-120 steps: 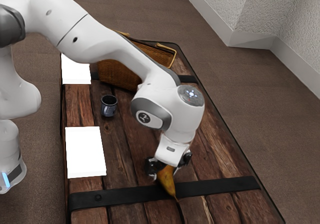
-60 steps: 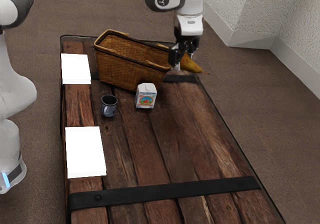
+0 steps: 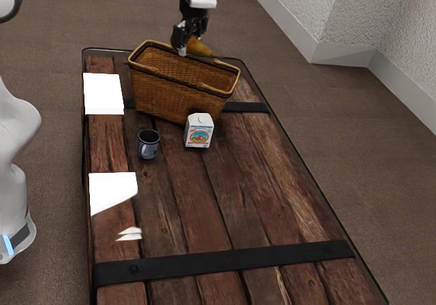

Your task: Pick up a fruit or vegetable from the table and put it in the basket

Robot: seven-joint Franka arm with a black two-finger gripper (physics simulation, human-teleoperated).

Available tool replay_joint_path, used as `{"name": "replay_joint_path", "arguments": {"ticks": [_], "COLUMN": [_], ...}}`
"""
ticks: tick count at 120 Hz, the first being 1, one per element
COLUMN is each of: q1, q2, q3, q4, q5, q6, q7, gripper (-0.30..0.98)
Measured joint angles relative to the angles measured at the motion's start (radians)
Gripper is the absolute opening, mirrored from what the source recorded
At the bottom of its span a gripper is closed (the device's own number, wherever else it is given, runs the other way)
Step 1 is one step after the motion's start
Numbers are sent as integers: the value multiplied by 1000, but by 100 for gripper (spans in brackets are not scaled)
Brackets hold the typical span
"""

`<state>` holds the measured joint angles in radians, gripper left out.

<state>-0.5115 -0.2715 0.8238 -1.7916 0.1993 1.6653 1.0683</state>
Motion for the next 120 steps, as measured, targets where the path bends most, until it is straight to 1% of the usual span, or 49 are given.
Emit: {"name": "replay_joint_path", "arguments": {"ticks": [23, 50, 82, 90, 98, 108, 120], "q1": [-3, -3, 5, 7, 9, 9, 3], "q2": [8, 17, 96, 101, 102, 103, 102], "q3": [3, 4, 7, 8, 9, 9, 6], "q4": [-55, -66, -50, -45, -43, -42, -24], "q5": [9, 11, -1, -3, -6, -8, -12], "q6": [20, 45, 76, 80, 82, 84, 78], "q7": [39, 72, 100, 107, 113, 121, 128], "gripper": [34, 34, 32, 46, 54, 61, 65]}}
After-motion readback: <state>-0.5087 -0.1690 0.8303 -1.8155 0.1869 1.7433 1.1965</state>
